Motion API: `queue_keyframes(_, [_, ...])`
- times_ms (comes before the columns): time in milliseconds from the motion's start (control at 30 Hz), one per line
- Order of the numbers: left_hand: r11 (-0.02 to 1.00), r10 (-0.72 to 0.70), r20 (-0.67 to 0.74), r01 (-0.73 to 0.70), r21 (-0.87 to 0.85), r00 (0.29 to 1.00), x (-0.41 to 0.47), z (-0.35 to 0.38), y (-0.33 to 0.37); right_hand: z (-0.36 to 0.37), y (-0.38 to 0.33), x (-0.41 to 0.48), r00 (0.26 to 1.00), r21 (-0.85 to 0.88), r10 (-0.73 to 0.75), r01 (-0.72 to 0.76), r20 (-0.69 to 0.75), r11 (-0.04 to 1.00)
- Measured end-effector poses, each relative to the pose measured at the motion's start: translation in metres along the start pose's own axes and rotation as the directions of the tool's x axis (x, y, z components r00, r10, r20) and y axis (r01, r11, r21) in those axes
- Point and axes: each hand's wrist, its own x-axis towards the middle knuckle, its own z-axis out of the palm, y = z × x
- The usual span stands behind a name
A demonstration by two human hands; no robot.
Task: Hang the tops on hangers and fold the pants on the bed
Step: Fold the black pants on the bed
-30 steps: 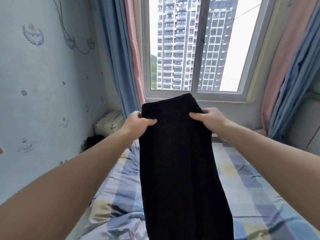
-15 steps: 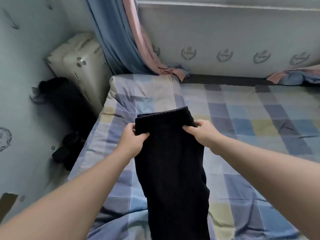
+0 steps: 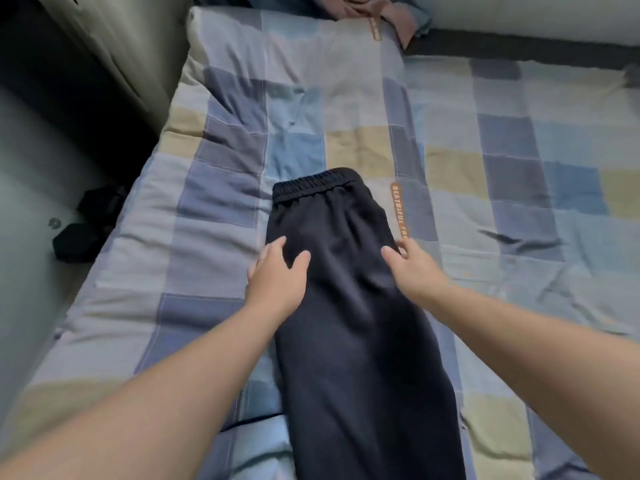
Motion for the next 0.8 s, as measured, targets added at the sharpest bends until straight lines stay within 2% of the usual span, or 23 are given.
queue_keyframes(200, [1.0, -0.003, 0.085, 0.001, 0.023, 0.996, -0.085, 0.033, -0.035, 0.006, 0.055, -0.05, 0.992, -0.063, 0.034, -0.027, 0.118, 0.998])
queue_keyframes(333, [0.999, 0.022, 0.104, -0.019, -0.03, 0.994, -0.158, 0.051, -0.052, 0.004, 0.097, -0.096, 0.985, 0.002, 0.1, -0.101, 0.139, 0.995])
queue_keyframes(533, [0.988, -0.152, 0.132, 0.154, -0.004, 0.98, -0.31, 0.092, -0.112, 0.013, 0.193, -0.2, 0.961, 0.064, 0.175, -0.192, 0.216, 0.979])
queue_keyframes(633, [0.975, -0.216, 0.122, 0.22, -0.017, 0.969, -0.369, 0.113, -0.145, 0.018, 0.244, -0.243, 0.948, 0.036, 0.201, -0.216, 0.245, 0.976])
queue_keyframes(800, [0.923, -0.362, 0.179, 0.378, -0.066, 0.915, -0.441, 0.142, -0.189, 0.034, 0.307, -0.288, 0.931, 0.047, 0.267, -0.286, 0.248, 0.957])
